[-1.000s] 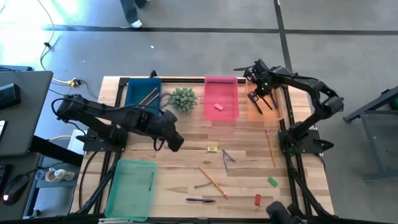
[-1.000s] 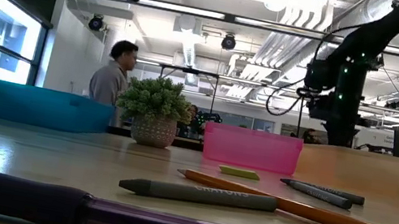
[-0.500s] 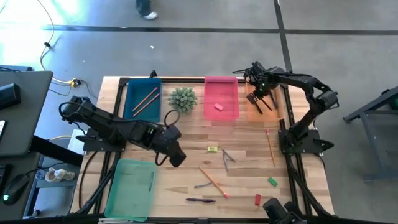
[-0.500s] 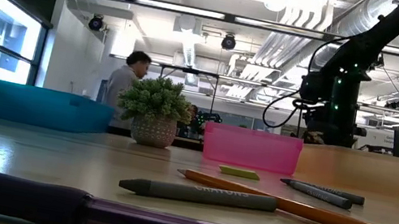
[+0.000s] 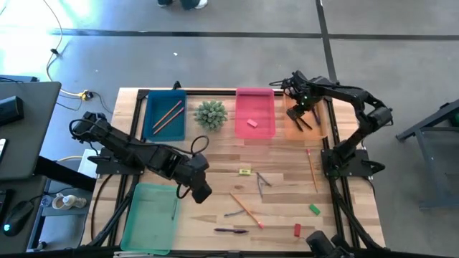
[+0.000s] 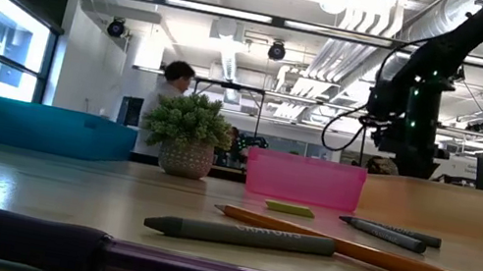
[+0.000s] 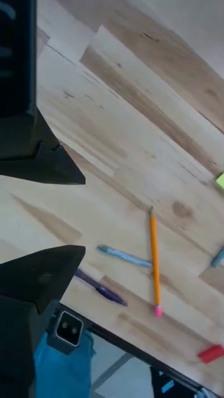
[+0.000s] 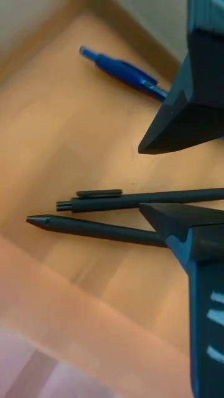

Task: Sort crayons/erasers/pens/pencils in bins
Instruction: Put the gray crayon into the green bin

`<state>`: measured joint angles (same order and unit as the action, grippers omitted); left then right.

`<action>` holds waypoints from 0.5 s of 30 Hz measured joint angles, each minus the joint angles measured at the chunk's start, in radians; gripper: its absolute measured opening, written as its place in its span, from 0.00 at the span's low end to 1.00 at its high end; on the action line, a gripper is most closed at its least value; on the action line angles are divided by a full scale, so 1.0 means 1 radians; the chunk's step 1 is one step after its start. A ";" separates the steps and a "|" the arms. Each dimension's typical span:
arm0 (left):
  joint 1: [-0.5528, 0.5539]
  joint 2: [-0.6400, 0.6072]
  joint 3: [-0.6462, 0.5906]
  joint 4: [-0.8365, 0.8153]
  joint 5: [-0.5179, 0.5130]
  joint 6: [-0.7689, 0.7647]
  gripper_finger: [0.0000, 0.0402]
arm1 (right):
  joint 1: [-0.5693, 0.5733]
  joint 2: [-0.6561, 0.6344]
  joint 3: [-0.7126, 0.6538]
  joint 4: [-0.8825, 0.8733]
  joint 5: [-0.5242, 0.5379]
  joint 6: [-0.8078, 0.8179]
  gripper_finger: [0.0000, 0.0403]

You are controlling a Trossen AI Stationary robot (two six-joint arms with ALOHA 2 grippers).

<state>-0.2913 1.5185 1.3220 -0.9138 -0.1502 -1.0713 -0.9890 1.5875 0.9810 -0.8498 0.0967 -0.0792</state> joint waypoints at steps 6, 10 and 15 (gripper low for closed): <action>-0.011 0.000 0.000 -0.002 0.010 0.076 0.45 | 0.006 -0.162 0.000 -0.049 -0.008 0.089 0.32; -0.016 0.000 0.000 0.000 0.011 0.106 0.47 | 0.031 -0.286 0.000 -0.059 -0.074 0.175 0.32; -0.018 0.013 0.000 0.086 -0.001 0.215 0.47 | 0.091 -0.404 0.000 -0.059 -0.088 0.270 0.32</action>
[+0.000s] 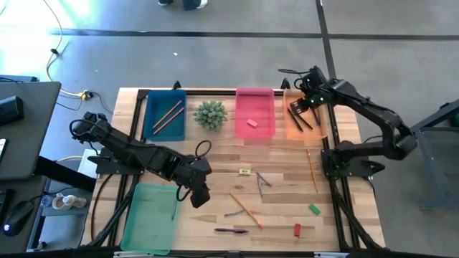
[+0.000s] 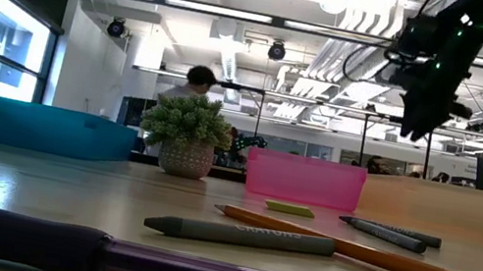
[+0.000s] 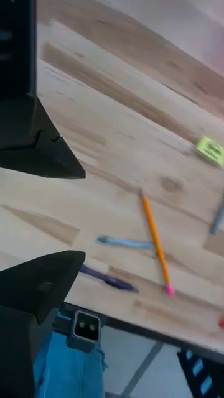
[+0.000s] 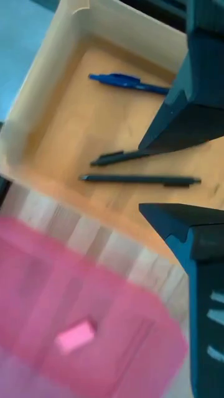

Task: Sort crayons/erasers/pens/pencils in bins
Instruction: Put the gray crayon into the green bin

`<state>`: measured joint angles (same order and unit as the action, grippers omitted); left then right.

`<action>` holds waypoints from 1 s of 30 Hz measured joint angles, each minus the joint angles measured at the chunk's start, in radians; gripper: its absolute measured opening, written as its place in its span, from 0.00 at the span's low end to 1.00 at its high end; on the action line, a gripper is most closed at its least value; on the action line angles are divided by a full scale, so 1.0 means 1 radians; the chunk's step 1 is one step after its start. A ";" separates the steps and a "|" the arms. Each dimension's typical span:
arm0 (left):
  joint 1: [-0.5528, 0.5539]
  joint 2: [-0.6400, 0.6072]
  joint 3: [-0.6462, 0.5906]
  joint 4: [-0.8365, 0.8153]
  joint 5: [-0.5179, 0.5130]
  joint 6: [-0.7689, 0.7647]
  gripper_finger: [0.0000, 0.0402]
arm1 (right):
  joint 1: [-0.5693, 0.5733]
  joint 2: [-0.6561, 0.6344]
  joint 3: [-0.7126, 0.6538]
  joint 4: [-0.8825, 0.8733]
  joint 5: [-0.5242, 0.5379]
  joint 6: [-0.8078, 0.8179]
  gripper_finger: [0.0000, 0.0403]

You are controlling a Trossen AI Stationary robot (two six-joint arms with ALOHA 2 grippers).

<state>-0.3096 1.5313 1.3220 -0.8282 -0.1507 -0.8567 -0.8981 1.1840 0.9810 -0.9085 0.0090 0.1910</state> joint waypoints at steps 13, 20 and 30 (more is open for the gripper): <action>0.000 0.171 -0.001 0.103 0.016 0.056 0.46 | 0.178 -0.078 0.000 -0.077 0.001 0.156 0.32; 0.000 0.181 0.009 0.174 0.019 0.040 0.46 | 0.248 -0.077 0.000 -0.075 0.008 0.208 0.32; 0.002 0.172 0.163 0.173 -0.039 0.109 0.46 | 0.321 -0.077 0.000 -0.075 0.051 0.258 0.32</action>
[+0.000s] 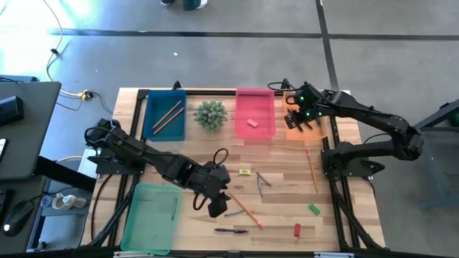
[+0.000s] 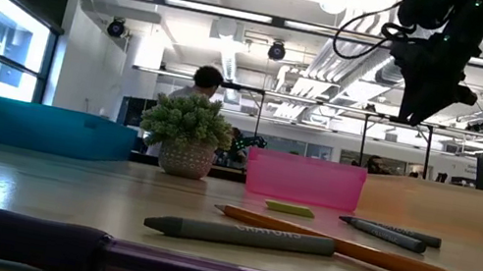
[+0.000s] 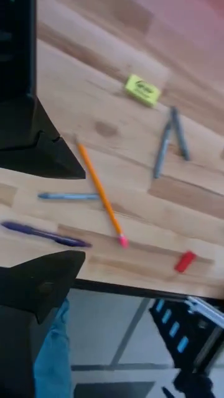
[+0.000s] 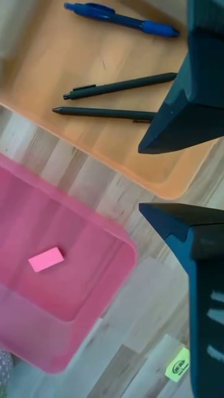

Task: Sort crayons/erasers/pens/pencils in bins
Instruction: Put the gray crayon into the green bin

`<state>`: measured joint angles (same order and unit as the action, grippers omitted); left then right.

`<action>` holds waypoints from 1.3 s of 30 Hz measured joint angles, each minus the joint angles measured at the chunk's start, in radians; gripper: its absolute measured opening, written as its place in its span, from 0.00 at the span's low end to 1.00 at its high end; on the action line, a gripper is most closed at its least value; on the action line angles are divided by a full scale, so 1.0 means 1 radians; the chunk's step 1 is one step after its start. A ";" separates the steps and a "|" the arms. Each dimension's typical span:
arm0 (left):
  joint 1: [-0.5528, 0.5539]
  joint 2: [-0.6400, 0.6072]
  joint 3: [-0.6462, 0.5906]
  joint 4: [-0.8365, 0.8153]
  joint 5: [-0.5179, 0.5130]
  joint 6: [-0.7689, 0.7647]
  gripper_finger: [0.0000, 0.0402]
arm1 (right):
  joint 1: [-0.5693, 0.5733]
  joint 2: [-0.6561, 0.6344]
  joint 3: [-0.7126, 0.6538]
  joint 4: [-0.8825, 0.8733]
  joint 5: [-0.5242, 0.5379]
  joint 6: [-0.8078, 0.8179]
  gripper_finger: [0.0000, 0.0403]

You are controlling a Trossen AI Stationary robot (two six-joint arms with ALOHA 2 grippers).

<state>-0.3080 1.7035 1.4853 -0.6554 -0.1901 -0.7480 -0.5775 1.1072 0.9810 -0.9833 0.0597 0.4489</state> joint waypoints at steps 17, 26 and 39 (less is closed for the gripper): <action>-0.029 0.186 -0.002 -0.019 -0.038 -0.095 0.46 | 0.036 0.000 0.000 0.000 0.001 0.049 0.32; -0.048 0.260 -0.002 0.017 -0.051 -0.113 0.46 | 0.036 0.000 0.000 0.001 0.001 0.049 0.32; -0.075 0.367 -0.002 0.042 -0.083 -0.113 0.46 | 0.036 0.001 0.000 0.007 0.044 0.049 0.32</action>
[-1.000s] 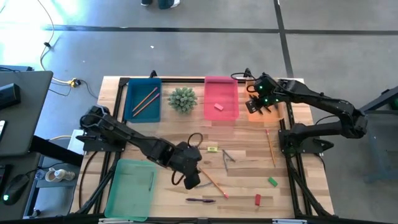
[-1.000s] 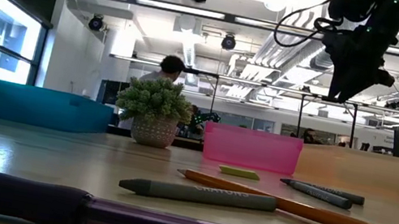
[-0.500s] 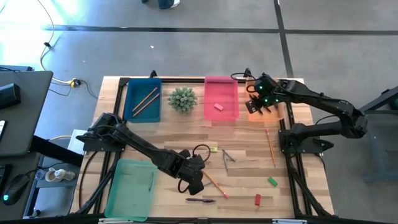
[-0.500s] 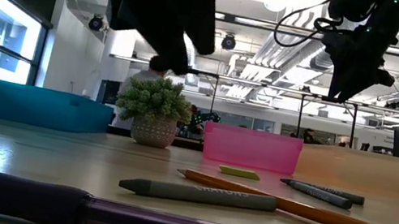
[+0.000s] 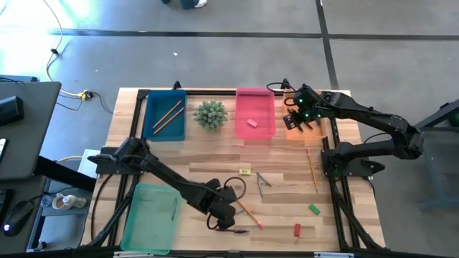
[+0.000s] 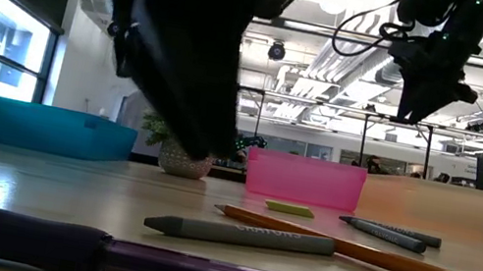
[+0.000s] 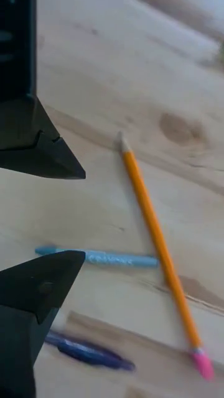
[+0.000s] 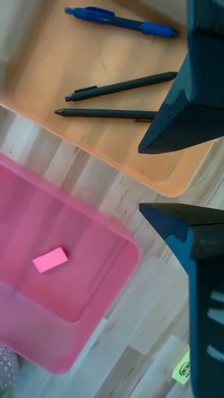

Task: Sort crayons/erasers/pens/pencils in bins
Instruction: Put the gray crayon into the green bin

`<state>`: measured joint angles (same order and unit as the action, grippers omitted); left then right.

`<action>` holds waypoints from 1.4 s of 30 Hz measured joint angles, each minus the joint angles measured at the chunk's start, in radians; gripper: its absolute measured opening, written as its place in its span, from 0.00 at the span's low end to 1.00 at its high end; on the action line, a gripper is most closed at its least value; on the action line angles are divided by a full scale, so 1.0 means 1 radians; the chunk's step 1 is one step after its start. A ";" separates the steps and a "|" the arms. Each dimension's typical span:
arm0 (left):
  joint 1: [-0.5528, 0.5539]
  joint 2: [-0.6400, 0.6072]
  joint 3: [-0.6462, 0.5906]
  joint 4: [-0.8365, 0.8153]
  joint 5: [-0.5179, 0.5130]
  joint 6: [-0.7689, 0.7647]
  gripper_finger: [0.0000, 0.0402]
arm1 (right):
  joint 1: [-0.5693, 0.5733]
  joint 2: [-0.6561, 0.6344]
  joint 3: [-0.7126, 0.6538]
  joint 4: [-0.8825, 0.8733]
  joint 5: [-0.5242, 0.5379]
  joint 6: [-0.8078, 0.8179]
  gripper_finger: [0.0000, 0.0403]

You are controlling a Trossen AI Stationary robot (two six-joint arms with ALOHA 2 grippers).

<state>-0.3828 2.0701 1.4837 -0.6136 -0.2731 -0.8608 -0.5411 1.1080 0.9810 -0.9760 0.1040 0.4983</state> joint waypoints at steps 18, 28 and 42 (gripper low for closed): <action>-0.040 0.079 0.000 0.119 0.009 0.056 0.46 | 0.000 -0.001 0.000 0.009 0.000 0.000 0.32; -0.032 0.093 -0.001 0.105 0.000 0.016 0.44 | 0.000 -0.001 0.000 0.009 0.000 -0.001 0.32; -0.019 0.094 -0.004 0.093 0.001 0.192 0.05 | 0.000 -0.001 0.000 0.009 -0.001 -0.003 0.32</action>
<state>-0.4019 2.1639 1.4799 -0.5205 -0.2726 -0.6687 -0.5414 1.1072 0.9810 -0.9668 0.1028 0.4952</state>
